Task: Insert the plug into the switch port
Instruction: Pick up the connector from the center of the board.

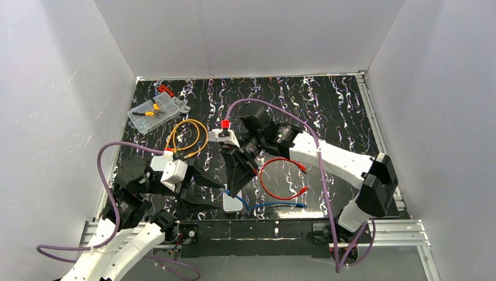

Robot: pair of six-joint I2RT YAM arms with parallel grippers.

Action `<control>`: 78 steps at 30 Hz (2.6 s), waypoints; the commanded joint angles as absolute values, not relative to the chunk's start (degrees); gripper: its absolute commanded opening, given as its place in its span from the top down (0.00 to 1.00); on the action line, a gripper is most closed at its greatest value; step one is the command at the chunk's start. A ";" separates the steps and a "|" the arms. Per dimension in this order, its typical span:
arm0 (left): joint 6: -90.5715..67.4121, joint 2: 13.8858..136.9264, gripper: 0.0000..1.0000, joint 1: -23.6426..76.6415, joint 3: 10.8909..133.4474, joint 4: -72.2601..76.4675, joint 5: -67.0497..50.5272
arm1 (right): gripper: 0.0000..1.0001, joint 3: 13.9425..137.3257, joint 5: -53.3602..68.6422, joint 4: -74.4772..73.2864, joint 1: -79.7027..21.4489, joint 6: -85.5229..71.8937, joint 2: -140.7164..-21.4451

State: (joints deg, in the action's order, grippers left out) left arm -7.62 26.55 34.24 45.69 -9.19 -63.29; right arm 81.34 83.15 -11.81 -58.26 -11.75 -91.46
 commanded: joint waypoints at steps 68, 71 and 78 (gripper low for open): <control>-39.99 45.45 1.00 34.10 53.99 6.64 -50.11 | 0.12 57.27 -1.06 -13.55 -49.97 0.53 -51.36; -44.42 49.26 1.00 34.10 55.79 12.17 -51.24 | 0.12 55.56 -5.29 -12.87 -49.96 0.65 -47.92; -52.26 57.48 1.00 34.10 60.55 24.56 -53.07 | 0.12 54.25 -9.64 -13.48 -49.92 -1.23 -42.70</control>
